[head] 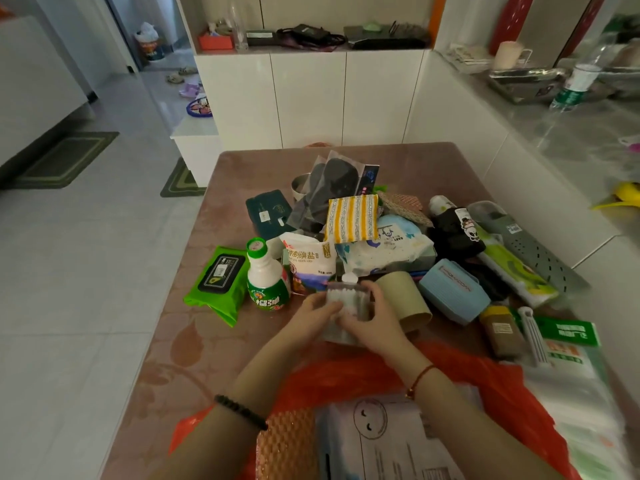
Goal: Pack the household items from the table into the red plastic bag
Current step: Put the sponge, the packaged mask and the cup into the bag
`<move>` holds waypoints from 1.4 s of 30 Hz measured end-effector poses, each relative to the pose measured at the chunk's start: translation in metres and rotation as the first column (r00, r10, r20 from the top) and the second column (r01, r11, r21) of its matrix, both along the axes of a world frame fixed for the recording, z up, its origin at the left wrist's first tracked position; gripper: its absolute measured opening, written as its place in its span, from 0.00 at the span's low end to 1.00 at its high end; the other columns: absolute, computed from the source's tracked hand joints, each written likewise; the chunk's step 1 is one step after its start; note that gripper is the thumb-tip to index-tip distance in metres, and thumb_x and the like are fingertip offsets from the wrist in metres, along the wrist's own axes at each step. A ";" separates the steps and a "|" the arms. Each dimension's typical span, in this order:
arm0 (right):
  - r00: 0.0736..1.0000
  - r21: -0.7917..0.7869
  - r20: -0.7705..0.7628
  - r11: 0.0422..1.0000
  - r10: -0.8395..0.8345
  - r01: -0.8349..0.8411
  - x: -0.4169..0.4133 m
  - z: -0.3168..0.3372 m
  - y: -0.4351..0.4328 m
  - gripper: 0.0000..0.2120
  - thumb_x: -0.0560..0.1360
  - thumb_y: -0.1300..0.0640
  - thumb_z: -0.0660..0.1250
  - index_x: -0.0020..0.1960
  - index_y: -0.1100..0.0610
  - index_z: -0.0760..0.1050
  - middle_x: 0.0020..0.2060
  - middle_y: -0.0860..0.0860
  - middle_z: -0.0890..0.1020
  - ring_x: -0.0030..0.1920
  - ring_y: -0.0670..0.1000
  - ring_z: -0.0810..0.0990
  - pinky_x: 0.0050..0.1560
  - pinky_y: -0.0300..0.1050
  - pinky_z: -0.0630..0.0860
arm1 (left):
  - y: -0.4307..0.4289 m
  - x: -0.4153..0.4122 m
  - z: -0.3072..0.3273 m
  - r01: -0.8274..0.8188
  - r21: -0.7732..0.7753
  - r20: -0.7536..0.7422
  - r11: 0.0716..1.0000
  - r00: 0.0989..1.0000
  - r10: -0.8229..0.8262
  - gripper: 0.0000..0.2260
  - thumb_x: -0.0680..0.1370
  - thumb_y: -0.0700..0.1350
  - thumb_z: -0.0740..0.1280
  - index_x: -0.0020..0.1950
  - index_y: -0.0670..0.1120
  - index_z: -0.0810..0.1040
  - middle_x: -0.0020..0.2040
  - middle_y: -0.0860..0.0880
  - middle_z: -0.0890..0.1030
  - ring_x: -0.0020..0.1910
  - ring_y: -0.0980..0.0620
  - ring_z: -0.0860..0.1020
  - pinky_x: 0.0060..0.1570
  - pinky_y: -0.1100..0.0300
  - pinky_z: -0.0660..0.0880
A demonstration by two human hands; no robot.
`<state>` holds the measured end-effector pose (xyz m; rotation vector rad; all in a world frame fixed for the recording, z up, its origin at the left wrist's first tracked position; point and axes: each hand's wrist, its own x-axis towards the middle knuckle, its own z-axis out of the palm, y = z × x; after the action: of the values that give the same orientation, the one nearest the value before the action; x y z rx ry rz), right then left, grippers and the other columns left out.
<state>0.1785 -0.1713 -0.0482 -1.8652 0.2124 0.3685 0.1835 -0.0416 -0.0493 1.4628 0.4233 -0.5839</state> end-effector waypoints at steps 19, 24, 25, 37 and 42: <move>0.896 0.060 -0.139 0.907 0.421 -0.417 -0.150 0.010 0.065 0.28 0.68 0.53 0.72 0.63 0.44 0.63 0.57 0.45 0.74 0.55 0.44 0.75 0.57 0.38 0.73 | 0.101 -0.102 0.052 0.175 0.907 0.082 0.383 0.819 -0.568 0.17 0.71 0.53 0.69 0.58 0.52 0.74 0.45 0.51 0.78 0.51 0.49 0.78 0.52 0.55 0.75; 0.929 -0.134 -0.030 0.920 0.368 -0.369 -0.141 0.002 0.116 0.29 0.71 0.51 0.69 0.68 0.53 0.62 0.57 0.48 0.78 0.58 0.49 0.76 0.54 0.36 0.69 | 0.115 -0.102 0.052 0.108 0.879 0.163 0.465 0.848 -0.505 0.06 0.73 0.46 0.68 0.49 0.49 0.78 0.40 0.51 0.77 0.43 0.52 0.77 0.37 0.67 0.69; 0.921 -0.198 -0.001 0.903 0.389 -0.381 -0.144 0.002 0.116 0.24 0.73 0.52 0.66 0.67 0.54 0.65 0.59 0.49 0.78 0.59 0.48 0.76 0.54 0.33 0.67 | 0.115 -0.101 0.053 0.099 0.858 0.186 0.503 0.855 -0.485 0.03 0.73 0.45 0.68 0.46 0.50 0.77 0.39 0.52 0.77 0.40 0.54 0.75 0.34 0.70 0.68; 0.975 -0.096 0.208 0.990 -0.078 0.100 -0.058 0.056 -0.015 0.10 0.73 0.60 0.68 0.55 0.55 0.76 0.48 0.53 0.82 0.47 0.51 0.82 0.45 0.44 0.80 | 0.077 -0.066 0.077 0.195 0.698 0.335 0.689 0.762 -0.554 0.21 0.73 0.54 0.67 0.65 0.52 0.69 0.53 0.53 0.77 0.52 0.56 0.76 0.55 0.61 0.74; 0.994 -0.665 0.084 0.747 0.075 0.000 0.011 0.004 -0.053 0.35 0.69 0.48 0.69 0.71 0.57 0.59 0.66 0.58 0.69 0.64 0.61 0.69 0.62 0.58 0.69 | 0.005 -0.032 0.065 0.296 0.528 0.321 0.796 0.799 -0.509 0.23 0.76 0.53 0.63 0.70 0.51 0.64 0.62 0.50 0.74 0.54 0.54 0.75 0.50 0.63 0.75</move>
<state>0.1897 -0.2243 -0.0444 -2.6001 0.2550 0.2289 0.1512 -0.0365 0.0156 2.1143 -0.1618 -0.4809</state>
